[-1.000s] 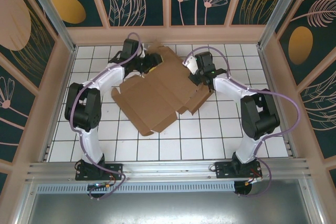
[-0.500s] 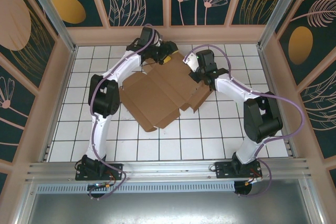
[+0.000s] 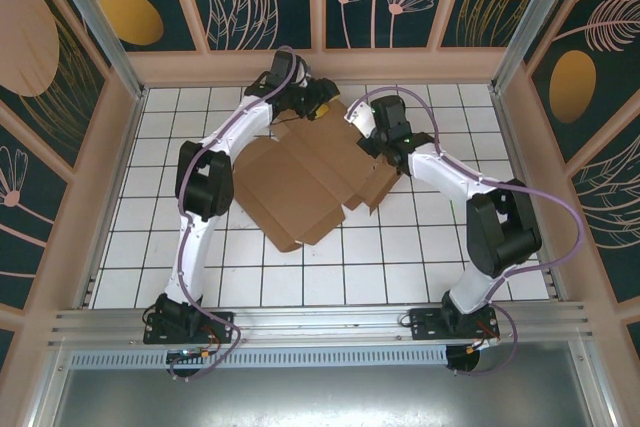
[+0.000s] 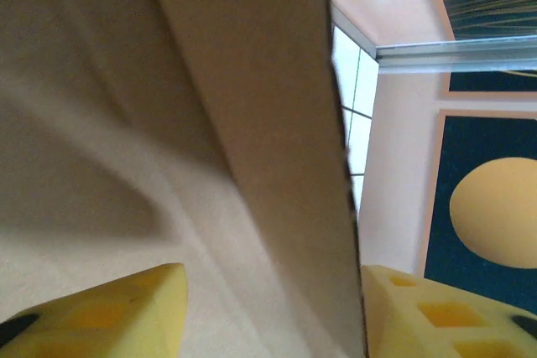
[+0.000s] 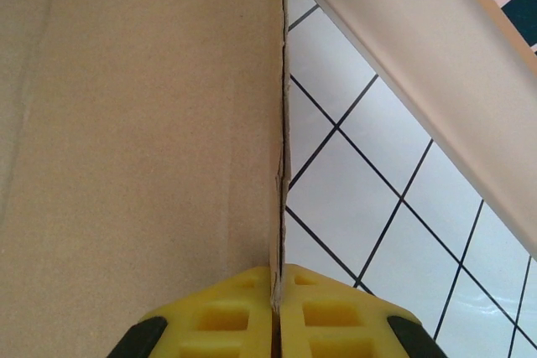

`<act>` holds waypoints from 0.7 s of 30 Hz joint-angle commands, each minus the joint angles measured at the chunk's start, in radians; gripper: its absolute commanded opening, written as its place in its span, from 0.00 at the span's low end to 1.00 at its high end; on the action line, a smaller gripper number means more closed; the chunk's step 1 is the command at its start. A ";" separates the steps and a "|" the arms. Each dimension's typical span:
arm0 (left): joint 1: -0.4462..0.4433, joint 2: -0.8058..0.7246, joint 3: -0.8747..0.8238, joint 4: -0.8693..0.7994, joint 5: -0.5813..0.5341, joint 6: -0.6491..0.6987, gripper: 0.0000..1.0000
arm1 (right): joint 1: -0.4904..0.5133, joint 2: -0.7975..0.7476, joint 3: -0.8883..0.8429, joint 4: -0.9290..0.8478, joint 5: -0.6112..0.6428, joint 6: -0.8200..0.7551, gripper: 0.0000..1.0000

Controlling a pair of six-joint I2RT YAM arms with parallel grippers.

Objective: Fold the paper box

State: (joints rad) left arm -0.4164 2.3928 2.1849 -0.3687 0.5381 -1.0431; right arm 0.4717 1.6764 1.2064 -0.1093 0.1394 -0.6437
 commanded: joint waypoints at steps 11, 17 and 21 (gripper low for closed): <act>0.001 -0.020 -0.025 0.090 0.004 -0.053 0.04 | 0.022 -0.059 -0.028 0.071 0.070 -0.017 0.19; 0.006 -0.134 -0.264 0.315 0.014 -0.131 0.01 | 0.065 -0.152 -0.046 0.119 0.159 0.038 0.49; 0.019 -0.198 -0.412 0.461 -0.007 -0.202 0.00 | 0.152 -0.252 -0.113 0.154 0.121 0.125 0.48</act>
State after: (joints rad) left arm -0.4145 2.2662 1.8442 -0.0597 0.5415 -1.1809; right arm 0.5652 1.5188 1.1294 -0.0452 0.2470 -0.5949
